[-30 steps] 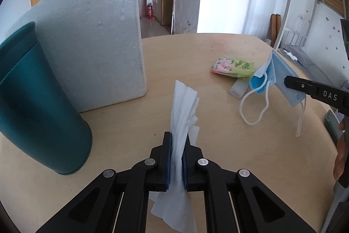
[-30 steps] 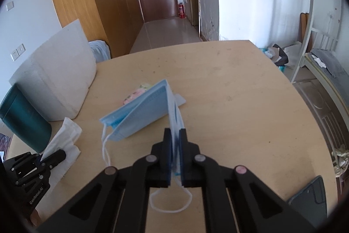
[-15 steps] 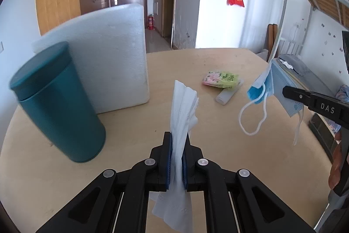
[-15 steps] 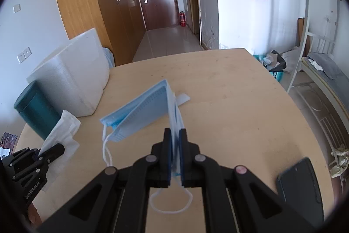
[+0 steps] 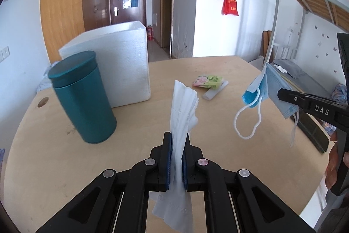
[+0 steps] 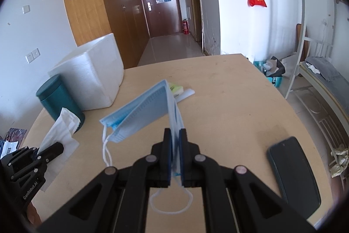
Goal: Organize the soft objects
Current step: 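Lift and carry the white cloth and blue mask toward the foam box with both tools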
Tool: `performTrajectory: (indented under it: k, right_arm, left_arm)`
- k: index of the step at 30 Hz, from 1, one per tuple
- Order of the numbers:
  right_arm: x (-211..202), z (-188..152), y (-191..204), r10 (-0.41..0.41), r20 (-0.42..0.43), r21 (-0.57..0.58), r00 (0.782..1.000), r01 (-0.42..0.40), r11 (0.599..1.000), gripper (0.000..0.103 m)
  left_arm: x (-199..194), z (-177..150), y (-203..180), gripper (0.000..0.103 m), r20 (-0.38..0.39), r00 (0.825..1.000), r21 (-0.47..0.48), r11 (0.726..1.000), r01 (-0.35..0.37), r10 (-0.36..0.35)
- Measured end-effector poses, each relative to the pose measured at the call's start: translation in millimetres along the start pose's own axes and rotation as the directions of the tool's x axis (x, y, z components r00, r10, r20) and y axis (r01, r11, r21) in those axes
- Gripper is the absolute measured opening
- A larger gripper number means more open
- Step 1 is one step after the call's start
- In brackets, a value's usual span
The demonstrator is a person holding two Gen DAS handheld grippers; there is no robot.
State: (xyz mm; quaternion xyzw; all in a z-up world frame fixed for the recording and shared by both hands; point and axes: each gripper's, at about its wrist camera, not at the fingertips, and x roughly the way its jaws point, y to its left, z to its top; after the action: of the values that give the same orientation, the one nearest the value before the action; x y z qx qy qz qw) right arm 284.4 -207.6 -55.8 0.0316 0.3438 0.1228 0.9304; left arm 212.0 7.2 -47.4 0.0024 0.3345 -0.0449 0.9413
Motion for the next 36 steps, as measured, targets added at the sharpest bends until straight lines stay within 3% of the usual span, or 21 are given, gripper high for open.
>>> performTrajectory:
  k: [20, 36]
  right_arm:
    - [-74, -52, 30, 0.068, 0.082, -0.036, 0.994, -0.065, 0.997, 0.008]
    - [-112, -66, 76, 0.162, 0.138, -0.121, 0.977, -0.146, 0.982, 0.008]
  left_arm:
    - [-89, -54, -10, 0.009, 0.093, 0.995, -0.012, 0.999, -0.035, 0.036]
    - [-163, -81, 9, 0.009, 0.189, 0.972, -0.088, 0.989, -0.121, 0.136]
